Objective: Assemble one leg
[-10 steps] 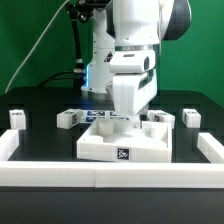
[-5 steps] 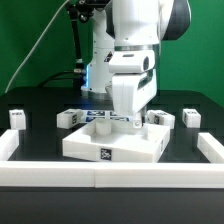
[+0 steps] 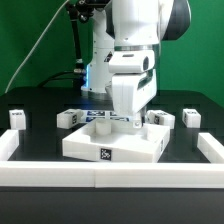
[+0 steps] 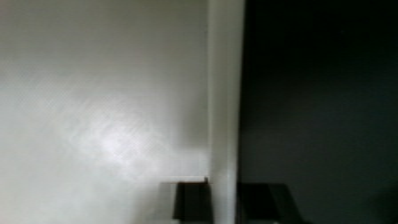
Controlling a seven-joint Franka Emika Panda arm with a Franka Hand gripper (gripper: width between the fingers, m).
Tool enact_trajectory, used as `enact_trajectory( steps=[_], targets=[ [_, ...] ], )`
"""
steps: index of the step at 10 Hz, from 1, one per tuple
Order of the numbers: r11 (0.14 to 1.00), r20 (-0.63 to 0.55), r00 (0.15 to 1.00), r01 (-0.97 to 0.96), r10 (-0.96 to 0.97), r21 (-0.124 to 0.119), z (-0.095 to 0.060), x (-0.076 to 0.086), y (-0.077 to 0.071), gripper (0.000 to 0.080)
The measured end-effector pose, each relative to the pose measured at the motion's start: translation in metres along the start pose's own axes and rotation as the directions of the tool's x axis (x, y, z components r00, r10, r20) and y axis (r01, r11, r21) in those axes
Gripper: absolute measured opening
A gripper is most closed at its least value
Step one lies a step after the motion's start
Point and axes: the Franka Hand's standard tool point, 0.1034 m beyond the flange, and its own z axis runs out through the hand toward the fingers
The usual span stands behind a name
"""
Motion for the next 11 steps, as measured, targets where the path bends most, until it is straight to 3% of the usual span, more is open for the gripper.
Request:
enact_trajectory(
  steps=[3,5,11],
  targets=[
    [0.985,0.015,0.985,0.172,-0.173,0.013,0.0,-0.002,0.012,0.0057],
    [0.969,0.029,0.969,0.245,-0.246,0.035,0.0,0.004,0.015,0.0057],
    [0.963,0.029,0.963,0.268,-0.269,0.027,0.001,0.008,0.017,0.0057]
  ],
)
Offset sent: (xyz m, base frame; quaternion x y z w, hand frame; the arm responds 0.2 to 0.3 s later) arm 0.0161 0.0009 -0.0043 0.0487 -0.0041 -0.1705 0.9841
